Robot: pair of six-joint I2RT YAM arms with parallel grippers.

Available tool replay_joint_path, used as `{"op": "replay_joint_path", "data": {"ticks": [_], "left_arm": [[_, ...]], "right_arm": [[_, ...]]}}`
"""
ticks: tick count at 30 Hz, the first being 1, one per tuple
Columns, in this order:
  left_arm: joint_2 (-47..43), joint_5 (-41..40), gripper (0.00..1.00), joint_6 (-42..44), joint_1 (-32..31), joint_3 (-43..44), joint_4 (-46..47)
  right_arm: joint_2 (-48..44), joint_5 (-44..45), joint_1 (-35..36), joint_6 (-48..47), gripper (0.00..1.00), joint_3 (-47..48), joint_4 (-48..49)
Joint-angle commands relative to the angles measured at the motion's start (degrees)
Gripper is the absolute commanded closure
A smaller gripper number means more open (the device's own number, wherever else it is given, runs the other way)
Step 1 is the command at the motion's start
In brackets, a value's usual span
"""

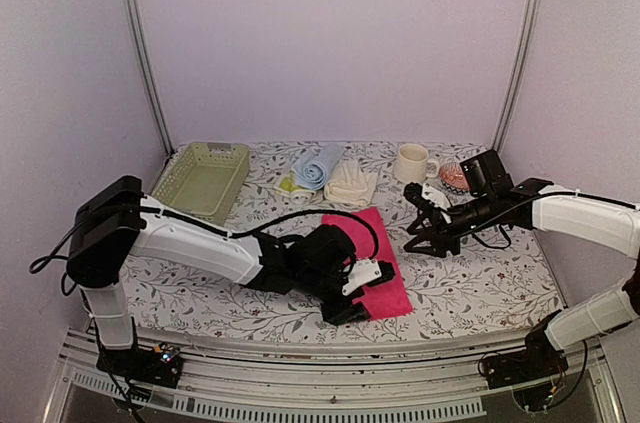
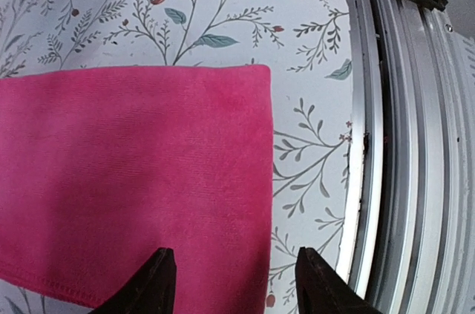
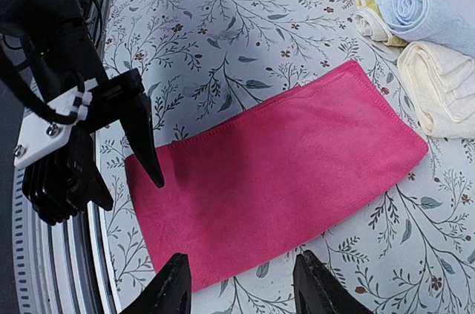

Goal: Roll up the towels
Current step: Pick up the towel from the center of the board.

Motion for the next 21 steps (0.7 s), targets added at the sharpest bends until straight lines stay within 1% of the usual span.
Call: {"op": "replay_joint_path", "data": {"ticks": [1,5,8,11,13,16,18,21], "left_arm": [[2.7,-0.8,0.44,-1.9,-2.2,1.1,-0.9],[5.1,-2.8,0.49,-2.9,-2.3,0.5,-1.2],[6.0,-5.5,0.49,-3.1,-2.3,0.1,-1.5],[7.0,-5.8,0.50,-3.2,-2.4,0.0,-1.9],[7.3,-6.2,0.54,-3.2,-2.6,-0.5,-1.8],[7.7,-8.0,0.67,-3.4,-2.7,-1.4,-1.7],[7.5,-8.6,0.79,-3.7,-2.7,-1.6,-2.0],[7.3,-8.0,0.95,-4.0,-2.6,-1.5,-2.9]], "right_arm": [[0.9,-1.0,-0.3,-0.9,0.50,1.8,0.1],[0.8,-1.0,-0.3,-0.9,0.51,1.7,0.0],[0.8,-1.2,-0.3,-1.1,0.51,1.6,0.0],[1.0,-1.3,-0.3,-1.4,0.51,1.8,-0.6],[1.0,-1.1,-0.3,-1.9,0.51,1.9,-1.9],[-0.4,-1.0,-0.3,-3.5,0.53,2.5,-5.0],[-2.6,-1.1,-0.3,-4.5,0.53,2.6,-7.2],[-5.1,-1.7,-0.1,-7.1,0.53,2.5,-11.3]]}}
